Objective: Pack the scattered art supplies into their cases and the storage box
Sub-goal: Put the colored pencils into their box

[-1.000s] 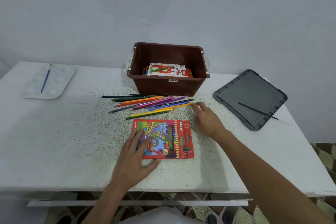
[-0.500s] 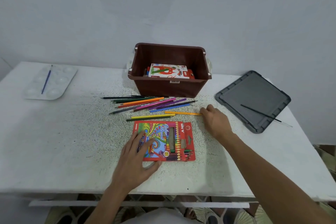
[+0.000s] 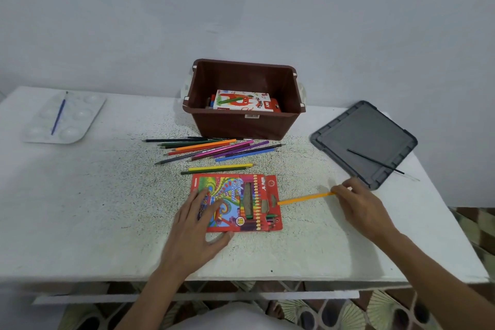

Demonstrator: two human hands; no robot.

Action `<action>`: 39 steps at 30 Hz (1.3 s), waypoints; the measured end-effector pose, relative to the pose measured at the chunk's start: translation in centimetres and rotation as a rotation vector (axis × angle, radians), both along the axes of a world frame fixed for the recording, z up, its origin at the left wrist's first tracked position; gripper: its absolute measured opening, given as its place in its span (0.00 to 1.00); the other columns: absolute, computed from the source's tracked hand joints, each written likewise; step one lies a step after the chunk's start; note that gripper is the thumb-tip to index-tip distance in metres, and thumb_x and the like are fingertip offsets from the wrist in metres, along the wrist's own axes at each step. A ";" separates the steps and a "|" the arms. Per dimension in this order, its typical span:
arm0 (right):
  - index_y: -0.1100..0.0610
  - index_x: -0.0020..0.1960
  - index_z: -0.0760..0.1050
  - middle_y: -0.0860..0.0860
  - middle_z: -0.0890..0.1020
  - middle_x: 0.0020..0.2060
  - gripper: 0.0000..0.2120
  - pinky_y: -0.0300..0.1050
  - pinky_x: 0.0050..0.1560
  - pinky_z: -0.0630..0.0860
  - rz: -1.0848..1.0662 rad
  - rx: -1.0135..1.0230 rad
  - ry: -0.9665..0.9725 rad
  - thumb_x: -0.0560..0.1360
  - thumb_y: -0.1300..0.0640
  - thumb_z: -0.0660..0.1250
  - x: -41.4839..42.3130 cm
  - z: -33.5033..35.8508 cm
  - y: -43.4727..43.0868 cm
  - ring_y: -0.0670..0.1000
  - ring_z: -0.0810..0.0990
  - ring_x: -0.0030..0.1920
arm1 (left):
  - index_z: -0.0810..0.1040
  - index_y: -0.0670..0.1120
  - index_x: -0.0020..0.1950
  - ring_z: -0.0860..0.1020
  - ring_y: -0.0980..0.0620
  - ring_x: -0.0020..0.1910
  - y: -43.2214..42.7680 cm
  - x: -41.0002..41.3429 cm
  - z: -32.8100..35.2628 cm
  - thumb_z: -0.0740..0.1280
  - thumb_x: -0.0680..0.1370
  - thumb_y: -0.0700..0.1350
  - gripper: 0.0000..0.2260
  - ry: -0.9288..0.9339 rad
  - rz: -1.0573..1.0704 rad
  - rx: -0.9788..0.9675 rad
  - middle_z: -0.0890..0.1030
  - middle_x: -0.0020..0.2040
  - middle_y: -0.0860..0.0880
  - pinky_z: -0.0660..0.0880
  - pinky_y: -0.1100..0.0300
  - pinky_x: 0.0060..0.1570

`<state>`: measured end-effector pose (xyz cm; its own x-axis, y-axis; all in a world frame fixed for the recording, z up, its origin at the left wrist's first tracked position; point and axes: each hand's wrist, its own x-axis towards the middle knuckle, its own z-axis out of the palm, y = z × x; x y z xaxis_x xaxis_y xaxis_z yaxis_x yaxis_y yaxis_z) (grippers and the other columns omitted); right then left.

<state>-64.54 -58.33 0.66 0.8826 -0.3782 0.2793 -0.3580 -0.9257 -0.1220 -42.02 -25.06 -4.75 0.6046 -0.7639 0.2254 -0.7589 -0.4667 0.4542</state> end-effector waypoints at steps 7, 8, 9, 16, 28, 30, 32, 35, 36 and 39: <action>0.61 0.53 0.81 0.56 0.76 0.43 0.08 0.47 0.31 0.69 0.078 0.003 -0.017 0.74 0.67 0.70 0.4 -0.4 2.0 0.57 0.73 0.34 | 0.69 0.57 0.71 0.51 0.50 0.79 0.0 0.1 -0.1 0.63 0.73 0.69 0.30 0.001 -0.003 -0.003 0.60 0.78 0.51 0.60 0.46 0.71; 0.61 0.53 0.81 0.56 0.76 0.43 0.08 0.46 0.32 0.69 0.094 0.001 -0.026 0.75 0.66 0.69 0.6 -0.4 2.4 0.57 0.73 0.35 | 0.69 0.56 0.71 0.51 0.50 0.79 0.0 0.1 -0.1 0.63 0.73 0.69 0.30 0.006 -0.005 -0.008 0.60 0.78 0.52 0.60 0.46 0.71; 0.61 0.53 0.81 0.56 0.76 0.43 0.07 0.45 0.32 0.68 0.112 -0.004 -0.035 0.77 0.65 0.67 0.7 -0.4 2.8 0.57 0.73 0.35 | 0.68 0.56 0.71 0.51 0.50 0.79 0.0 0.1 -0.1 0.63 0.73 0.68 0.30 0.010 -0.008 -0.014 0.60 0.78 0.52 0.60 0.46 0.71; 0.62 0.54 0.79 0.55 0.75 0.43 0.08 0.44 0.33 0.71 0.206 0.074 -0.046 0.75 0.67 0.70 2.8 -1.2 7.0 0.54 0.73 0.37 | 0.68 0.56 0.72 0.50 0.51 0.79 0.1 -0.1 0.0 0.62 0.73 0.69 0.31 0.015 -0.001 -0.004 0.58 0.78 0.52 0.58 0.49 0.71; 0.57 0.58 0.80 0.54 0.77 0.46 0.16 0.42 0.32 0.75 0.269 0.304 -0.029 0.79 0.53 0.57 5.3 -2.4 10.7 0.50 0.76 0.38 | 0.68 0.56 0.72 0.49 0.52 0.79 0.1 -0.1 0.1 0.60 0.73 0.70 0.31 0.030 0.002 0.003 0.58 0.79 0.51 0.59 0.46 0.72; 0.56 0.58 0.81 0.54 0.77 0.46 0.17 0.42 0.32 0.76 0.270 0.308 -0.015 0.79 0.53 0.57 5.3 -2.5 10.5 0.50 0.77 0.38 | 0.68 0.56 0.72 0.48 0.52 0.79 0.1 -0.1 0.2 0.60 0.74 0.70 0.31 0.032 0.003 0.006 0.57 0.79 0.52 0.59 0.46 0.72; 0.56 0.58 0.80 0.53 0.77 0.46 0.16 0.41 0.33 0.76 0.256 0.312 -0.017 0.79 0.53 0.57 5.5 -2.4 10.1 0.49 0.77 0.38 | 0.68 0.56 0.72 0.49 0.52 0.79 0.1 -0.1 0.2 0.60 0.73 0.70 0.31 0.032 0.000 0.006 0.57 0.79 0.52 0.59 0.46 0.72; 0.58 0.55 0.78 0.51 0.76 0.46 0.15 0.43 0.33 0.76 0.211 0.320 -0.047 0.79 0.53 0.56 6.4 -1.7 9.8 0.48 0.76 0.38 | 0.68 0.56 0.72 0.49 0.51 0.79 0.1 -0.1 0.1 0.61 0.73 0.70 0.31 0.034 0.000 0.001 0.58 0.79 0.52 0.60 0.46 0.71; 0.59 0.54 0.77 0.51 0.76 0.45 0.15 0.43 0.32 0.75 0.195 0.317 -0.058 0.79 0.53 0.55 6.9 -1.6 9.7 0.48 0.76 0.38 | 0.69 0.56 0.72 0.49 0.52 0.79 0.1 -0.1 0.1 0.61 0.73 0.70 0.31 0.036 0.002 0.002 0.57 0.79 0.52 0.59 0.47 0.71; 0.59 0.56 0.77 0.52 0.78 0.48 0.15 0.44 0.36 0.76 0.148 0.290 -0.069 0.80 0.52 0.57 8.8 -1.0 9.1 0.49 0.77 0.42 | 0.69 0.56 0.72 0.49 0.52 0.79 0.1 -0.1 0.1 0.60 0.73 0.70 0.31 0.036 0.003 0.004 0.57 0.79 0.52 0.58 0.48 0.71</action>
<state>-55.73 -49.22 -0.33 0.9166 -0.3200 0.2397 -0.2042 -0.8901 -0.4075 -42.15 -24.92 -4.64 0.6143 -0.7632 0.2007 -0.7410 -0.4704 0.4792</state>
